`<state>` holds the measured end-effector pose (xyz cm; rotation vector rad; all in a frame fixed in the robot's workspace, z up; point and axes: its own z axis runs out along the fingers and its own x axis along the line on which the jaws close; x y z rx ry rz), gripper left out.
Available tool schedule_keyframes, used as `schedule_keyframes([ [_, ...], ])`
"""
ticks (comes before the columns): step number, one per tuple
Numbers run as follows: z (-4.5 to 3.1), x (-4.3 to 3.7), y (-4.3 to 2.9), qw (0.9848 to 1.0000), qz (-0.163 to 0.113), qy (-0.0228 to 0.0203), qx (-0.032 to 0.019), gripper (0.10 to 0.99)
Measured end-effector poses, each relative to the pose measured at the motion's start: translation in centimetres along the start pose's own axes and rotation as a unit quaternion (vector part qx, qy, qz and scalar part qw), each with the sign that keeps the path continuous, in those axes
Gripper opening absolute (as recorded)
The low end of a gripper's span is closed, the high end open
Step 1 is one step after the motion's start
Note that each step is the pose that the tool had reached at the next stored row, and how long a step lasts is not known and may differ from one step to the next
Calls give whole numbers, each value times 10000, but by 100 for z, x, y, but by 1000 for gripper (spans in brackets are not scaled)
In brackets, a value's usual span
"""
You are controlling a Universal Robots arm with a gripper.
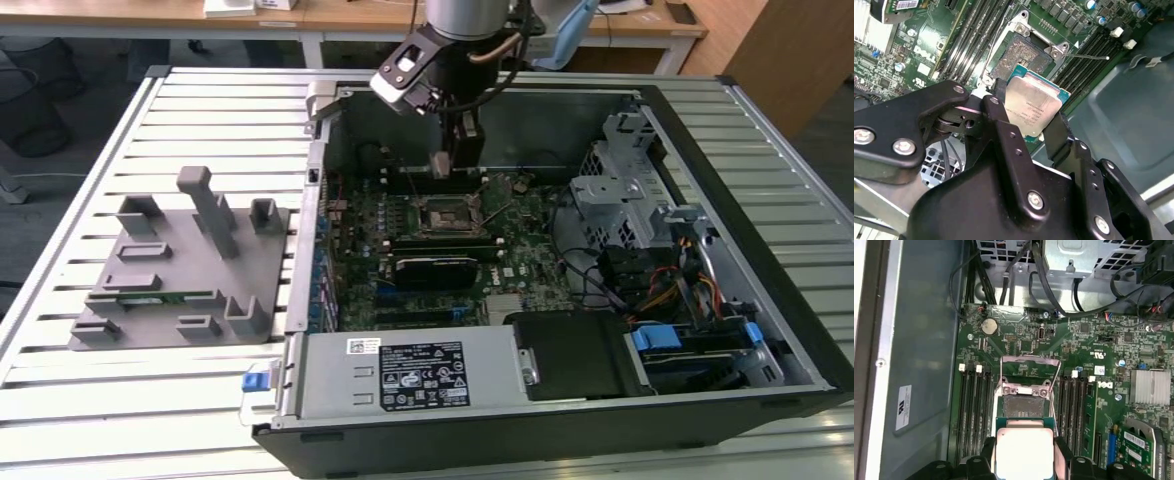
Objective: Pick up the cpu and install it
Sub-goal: 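Place the cpu into insertion slot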
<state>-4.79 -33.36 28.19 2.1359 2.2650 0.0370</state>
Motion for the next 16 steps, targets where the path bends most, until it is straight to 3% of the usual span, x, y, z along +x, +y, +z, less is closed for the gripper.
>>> schedule_keyframes([
  [5,77,0,-2,10000,2,0,0,541],
  [11,110,0,-3,10000,2,0,0,541],
  [16,201,0,-5,10000,2,0,0,541],
])
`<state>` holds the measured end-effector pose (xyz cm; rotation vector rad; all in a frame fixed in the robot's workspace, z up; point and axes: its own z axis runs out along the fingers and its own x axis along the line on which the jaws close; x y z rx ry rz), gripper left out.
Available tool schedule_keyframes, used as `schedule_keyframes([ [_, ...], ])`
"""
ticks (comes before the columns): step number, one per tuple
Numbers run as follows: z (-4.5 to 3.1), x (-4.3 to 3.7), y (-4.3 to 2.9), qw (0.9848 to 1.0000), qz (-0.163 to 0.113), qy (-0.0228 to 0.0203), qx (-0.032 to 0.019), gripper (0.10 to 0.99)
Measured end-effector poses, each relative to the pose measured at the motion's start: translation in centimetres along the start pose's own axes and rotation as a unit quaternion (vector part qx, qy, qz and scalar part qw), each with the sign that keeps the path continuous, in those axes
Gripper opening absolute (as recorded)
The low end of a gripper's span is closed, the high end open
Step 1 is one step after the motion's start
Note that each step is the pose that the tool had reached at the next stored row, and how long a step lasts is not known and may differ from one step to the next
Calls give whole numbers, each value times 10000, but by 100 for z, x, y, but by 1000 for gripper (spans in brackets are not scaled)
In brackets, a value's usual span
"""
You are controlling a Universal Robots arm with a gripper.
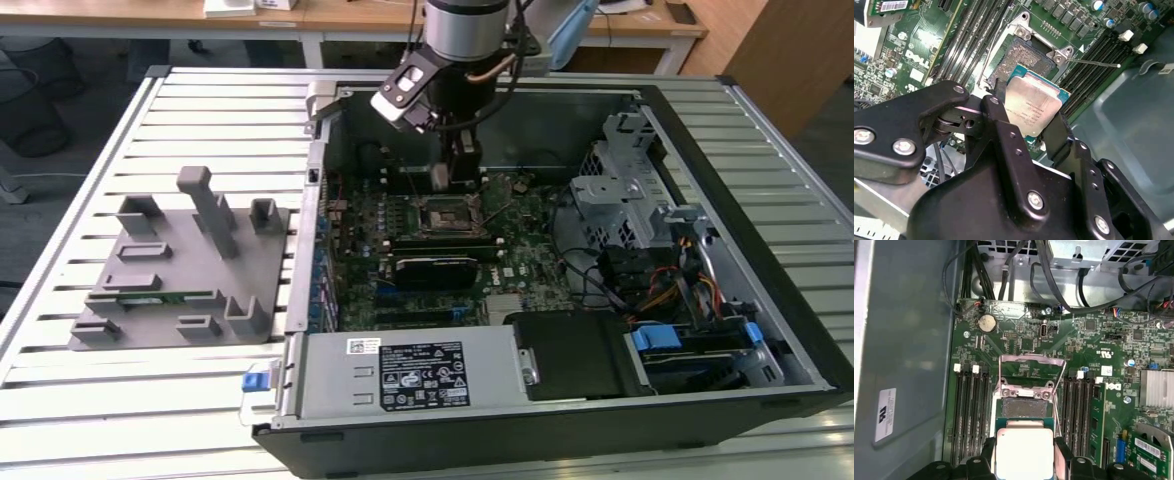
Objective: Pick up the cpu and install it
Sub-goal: 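Place the cpu into insertion slot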
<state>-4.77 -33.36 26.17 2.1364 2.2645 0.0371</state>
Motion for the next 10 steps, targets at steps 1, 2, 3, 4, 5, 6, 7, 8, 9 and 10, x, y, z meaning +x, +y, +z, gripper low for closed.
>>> schedule_keyframes([
  [1,18,0,-1,10000,0,0,0,541],
  [2,36,0,-1,10000,3,0,0,541],
  [3,54,-1,-2,10000,8,0,0,541],
  [4,72,-3,-3,10000,17,0,0,541],
  [5,90,-4,-4,10000,28,0,0,541],
  [6,108,-5,-4,10000,41,-1,0,541],
  [7,127,-9,-5,10000,51,-2,1,541],
  [8,145,-14,-5,10000,55,-2,0,541],
  [9,163,-16,-7,10000,60,-2,0,541],
  [10,181,-18,-8,10000,63,-2,0,541],
])
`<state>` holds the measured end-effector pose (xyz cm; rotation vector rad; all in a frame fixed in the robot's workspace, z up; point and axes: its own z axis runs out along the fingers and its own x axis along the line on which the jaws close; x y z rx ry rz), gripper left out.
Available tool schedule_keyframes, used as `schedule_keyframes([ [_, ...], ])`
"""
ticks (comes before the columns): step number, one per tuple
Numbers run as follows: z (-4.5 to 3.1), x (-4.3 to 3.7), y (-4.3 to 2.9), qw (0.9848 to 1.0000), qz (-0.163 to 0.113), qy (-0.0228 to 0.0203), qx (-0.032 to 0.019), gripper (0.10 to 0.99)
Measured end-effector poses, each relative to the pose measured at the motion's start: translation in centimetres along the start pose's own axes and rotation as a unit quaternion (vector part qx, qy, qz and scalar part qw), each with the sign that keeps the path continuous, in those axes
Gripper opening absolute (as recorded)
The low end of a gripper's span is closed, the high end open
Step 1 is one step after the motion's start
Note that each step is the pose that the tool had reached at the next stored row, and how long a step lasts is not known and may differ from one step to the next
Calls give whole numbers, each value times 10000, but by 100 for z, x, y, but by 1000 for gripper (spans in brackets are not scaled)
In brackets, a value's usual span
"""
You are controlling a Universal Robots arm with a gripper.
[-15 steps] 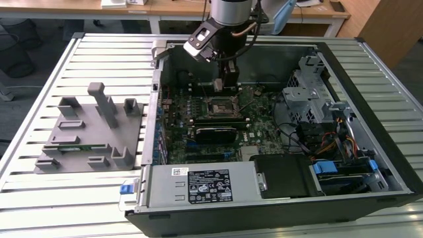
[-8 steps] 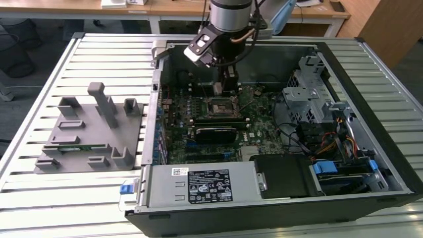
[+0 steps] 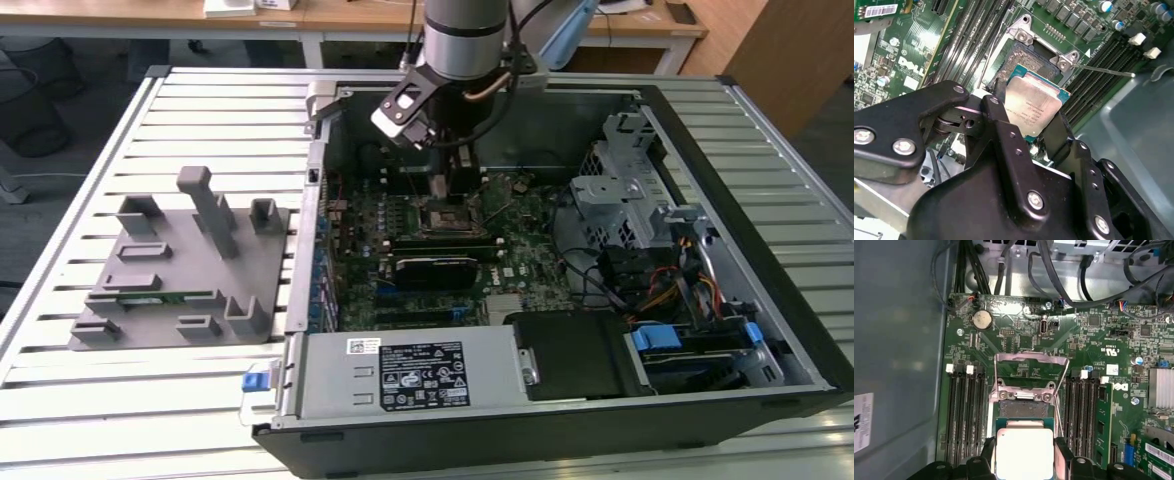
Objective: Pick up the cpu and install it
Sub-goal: 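Place the cpu into insertion slot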
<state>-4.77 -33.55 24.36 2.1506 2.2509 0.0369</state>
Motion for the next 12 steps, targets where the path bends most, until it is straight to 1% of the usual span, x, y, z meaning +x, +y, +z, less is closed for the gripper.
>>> schedule_keyframes([
  [6,89,-11,-4,10000,67,-3,1,541],
  [12,176,-11,-7,10000,78,-4,1,541],
])
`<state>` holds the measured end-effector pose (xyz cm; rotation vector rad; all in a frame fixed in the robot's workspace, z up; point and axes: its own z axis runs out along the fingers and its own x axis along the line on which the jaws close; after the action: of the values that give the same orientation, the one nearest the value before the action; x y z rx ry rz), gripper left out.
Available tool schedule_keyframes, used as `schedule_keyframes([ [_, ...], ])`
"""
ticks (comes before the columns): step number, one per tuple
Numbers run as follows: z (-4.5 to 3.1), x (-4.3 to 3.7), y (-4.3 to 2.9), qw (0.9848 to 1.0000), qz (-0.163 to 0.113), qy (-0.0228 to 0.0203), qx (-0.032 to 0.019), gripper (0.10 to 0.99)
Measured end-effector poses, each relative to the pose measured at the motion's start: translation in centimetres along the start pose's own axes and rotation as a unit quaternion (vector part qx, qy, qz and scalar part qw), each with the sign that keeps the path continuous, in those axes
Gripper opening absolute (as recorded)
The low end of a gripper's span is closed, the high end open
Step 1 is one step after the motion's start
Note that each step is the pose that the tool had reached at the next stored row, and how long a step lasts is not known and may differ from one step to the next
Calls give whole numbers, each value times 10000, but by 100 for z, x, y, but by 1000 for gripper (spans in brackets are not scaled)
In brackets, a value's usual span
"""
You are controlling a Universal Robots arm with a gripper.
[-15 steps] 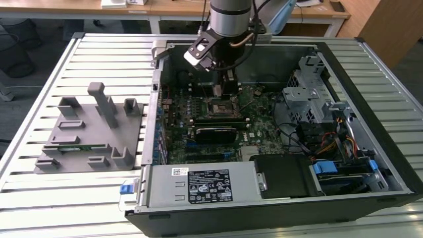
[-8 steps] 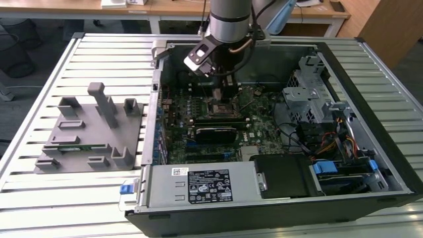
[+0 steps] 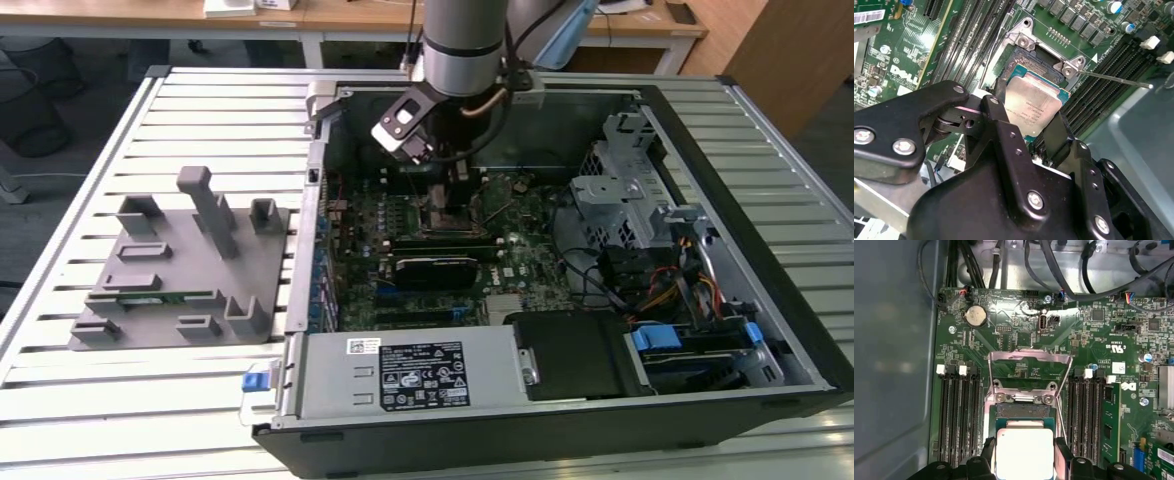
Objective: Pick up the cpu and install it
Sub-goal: 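Place the cpu into insertion slot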
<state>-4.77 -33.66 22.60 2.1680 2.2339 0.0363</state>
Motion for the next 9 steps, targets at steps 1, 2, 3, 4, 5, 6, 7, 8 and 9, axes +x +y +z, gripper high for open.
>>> schedule_keyframes([
  [1,16,0,-1,10000,0,0,0,541],
  [2,27,0,-1,10000,0,1,0,541],
  [3,35,0,-1,10000,-1,1,0,541],
  [4,43,0,-2,10000,1,0,0,541],
  [5,50,0,-2,10000,5,0,0,541],
  [6,58,0,-2,10000,13,0,0,541],
  [7,65,0,-2,10000,28,-1,0,541],
  [8,74,0,-3,10000,40,-1,0,541],
  [9,84,0,-3,10000,49,-2,0,541],
])
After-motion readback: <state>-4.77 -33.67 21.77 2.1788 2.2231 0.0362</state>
